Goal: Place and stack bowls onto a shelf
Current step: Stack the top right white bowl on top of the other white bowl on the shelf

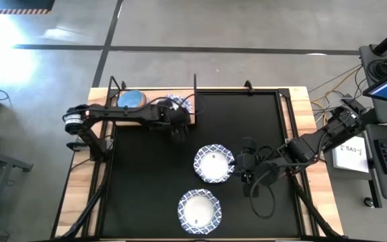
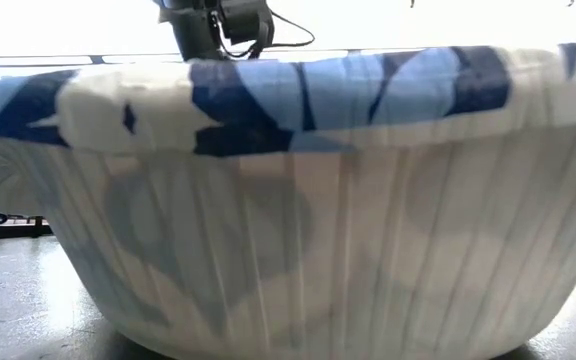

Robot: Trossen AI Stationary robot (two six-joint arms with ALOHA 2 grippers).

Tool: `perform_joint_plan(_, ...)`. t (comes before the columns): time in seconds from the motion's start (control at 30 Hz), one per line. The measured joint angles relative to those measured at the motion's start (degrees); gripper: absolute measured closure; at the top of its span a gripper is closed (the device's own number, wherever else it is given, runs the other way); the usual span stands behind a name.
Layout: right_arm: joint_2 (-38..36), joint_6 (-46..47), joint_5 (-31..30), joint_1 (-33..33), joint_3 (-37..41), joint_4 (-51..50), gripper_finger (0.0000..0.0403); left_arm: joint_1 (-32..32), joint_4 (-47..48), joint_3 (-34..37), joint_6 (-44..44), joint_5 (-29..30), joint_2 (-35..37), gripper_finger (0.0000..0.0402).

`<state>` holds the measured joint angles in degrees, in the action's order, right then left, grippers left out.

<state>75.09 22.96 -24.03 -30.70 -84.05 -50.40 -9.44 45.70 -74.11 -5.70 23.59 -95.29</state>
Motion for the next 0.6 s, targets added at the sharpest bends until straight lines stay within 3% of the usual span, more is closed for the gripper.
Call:
perform_joint_plan(0.13, 0.0, 0.49, 0.01, 0.0, 0.0, -0.01, 0.0278, -1.21, 2.01, 0.0, -0.16, 6.08, -0.02, 0.0223)
perform_joint_plan(0.47, 0.02, 2.62, 0.02, 0.0, 0.0, -0.12, 0.0275, -2.6, 2.01, 0.0, -0.32, 8.76, -0.04, 0.0223)
perform_joint_plan(0.53, 0.02, 2.61, 0.02, 0.0, 0.0, -0.12, 0.0273, -2.59, 1.98, 0.0, -0.19, 6.6, -0.04, 0.0223)
perform_joint_plan(0.6, 0.02, 2.6, 0.02, 0.0, 0.0, -0.12, 0.0273, -2.62, 1.95, 0.0, 1.2, 0.02, 0.06, 0.0223)
